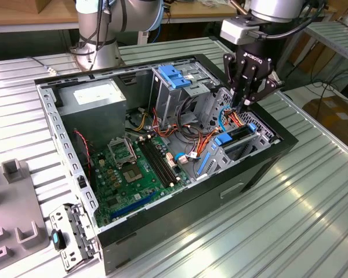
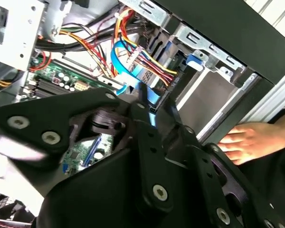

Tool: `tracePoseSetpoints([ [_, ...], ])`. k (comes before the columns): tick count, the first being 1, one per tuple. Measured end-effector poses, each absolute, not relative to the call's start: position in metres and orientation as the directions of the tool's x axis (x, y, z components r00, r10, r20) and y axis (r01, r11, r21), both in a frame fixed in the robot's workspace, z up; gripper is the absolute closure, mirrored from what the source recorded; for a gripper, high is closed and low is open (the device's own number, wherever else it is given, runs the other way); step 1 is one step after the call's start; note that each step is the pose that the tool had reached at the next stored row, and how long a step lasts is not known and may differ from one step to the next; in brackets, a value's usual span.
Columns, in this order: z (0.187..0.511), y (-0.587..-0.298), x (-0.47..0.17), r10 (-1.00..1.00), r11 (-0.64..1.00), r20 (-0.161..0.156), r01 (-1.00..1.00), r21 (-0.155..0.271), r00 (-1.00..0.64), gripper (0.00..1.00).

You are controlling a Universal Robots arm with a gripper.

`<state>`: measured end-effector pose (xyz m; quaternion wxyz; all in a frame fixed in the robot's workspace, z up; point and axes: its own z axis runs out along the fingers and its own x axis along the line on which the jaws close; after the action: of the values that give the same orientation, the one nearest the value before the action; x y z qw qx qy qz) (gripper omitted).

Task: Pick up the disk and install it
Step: 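Insert the second disk wire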

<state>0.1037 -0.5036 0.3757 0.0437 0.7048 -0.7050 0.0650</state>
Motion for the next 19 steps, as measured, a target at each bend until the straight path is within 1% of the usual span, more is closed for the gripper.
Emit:
tracePoseSetpoints([
  [1,0.375,-0.504,0.104,-0.987,-0.002,0.162,-1.000,-0.030,-0.003,0.71],
  [2,0.374,-0.504,0.104,-0.986,-0.002,0.168,-1.000,-0.030,-0.003,0.71],
  [3,0.373,-0.504,0.104,-0.983,-0.003,0.182,-1.000,-0.030,-0.003,0.78],
  [5,0.372,-0.504,0.104,-0.980,-0.003,0.199,-1.000,-0.030,-0.003,0.78],
  [7,0.370,-0.504,0.104,-0.975,-0.004,0.222,-1.000,-0.030,-0.003,0.78],
  [8,0.368,-0.504,0.104,-0.974,-0.004,0.226,-1.000,-0.030,-0.003,0.78],
  [13,0.364,-0.504,0.104,-0.974,-0.004,0.228,-1.000,-0.030,-0.003,0.76],
  [14,0.364,-0.504,0.104,-0.974,-0.004,0.228,-1.000,-0.030,-0.003,0.70],
  [18,0.363,-0.504,0.104,-0.974,-0.004,0.228,-1.000,-0.030,-0.003,0.70],
  [19,0.363,-0.504,0.104,-0.974,-0.004,0.228,-1.000,-0.030,-0.003,0.72],
])
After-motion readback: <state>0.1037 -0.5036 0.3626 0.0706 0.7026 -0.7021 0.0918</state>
